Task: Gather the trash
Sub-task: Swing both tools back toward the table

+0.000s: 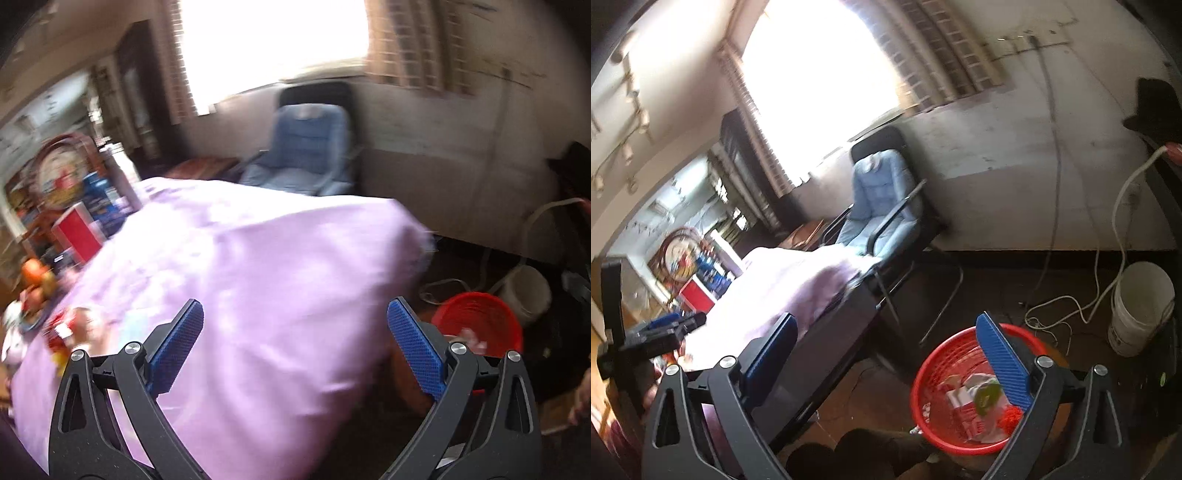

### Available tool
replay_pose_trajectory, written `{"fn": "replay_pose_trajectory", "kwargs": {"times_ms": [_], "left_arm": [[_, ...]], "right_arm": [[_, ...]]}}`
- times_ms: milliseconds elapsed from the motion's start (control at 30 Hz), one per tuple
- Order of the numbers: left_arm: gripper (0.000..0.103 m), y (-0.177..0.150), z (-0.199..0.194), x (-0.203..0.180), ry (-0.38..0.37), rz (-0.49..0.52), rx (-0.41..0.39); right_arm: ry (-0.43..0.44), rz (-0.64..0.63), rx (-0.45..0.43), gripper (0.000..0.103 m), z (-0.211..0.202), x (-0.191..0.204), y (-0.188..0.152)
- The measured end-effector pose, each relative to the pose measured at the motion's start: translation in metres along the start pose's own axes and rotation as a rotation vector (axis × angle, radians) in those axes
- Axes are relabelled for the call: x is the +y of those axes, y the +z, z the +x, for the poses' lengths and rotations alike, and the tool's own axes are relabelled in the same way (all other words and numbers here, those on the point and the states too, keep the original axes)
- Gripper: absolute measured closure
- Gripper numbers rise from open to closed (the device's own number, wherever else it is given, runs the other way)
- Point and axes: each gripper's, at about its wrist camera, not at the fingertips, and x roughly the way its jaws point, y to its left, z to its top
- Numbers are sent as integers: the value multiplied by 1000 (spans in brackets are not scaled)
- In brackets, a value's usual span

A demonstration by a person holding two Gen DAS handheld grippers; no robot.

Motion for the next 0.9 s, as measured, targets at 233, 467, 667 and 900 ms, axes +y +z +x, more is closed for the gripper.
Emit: {"fn": "replay_pose_trajectory", "kwargs": {"times_ms": [233, 467, 667, 900], "left_arm": [[7, -41, -9, 127, 253, -103, 37], [7, -99, -10, 243, 416, -239, 119], [7, -148, 9, 303, 393, -373, 210], [7, -171, 28, 332, 288, -490, 271]], "right_arm": [[71, -123, 94, 6, 22, 72, -16], [204, -242, 196, 6, 52, 162, -32], [334, -360, 255, 6, 79, 255, -40], [479, -461, 348, 6, 129, 363, -56]]}}
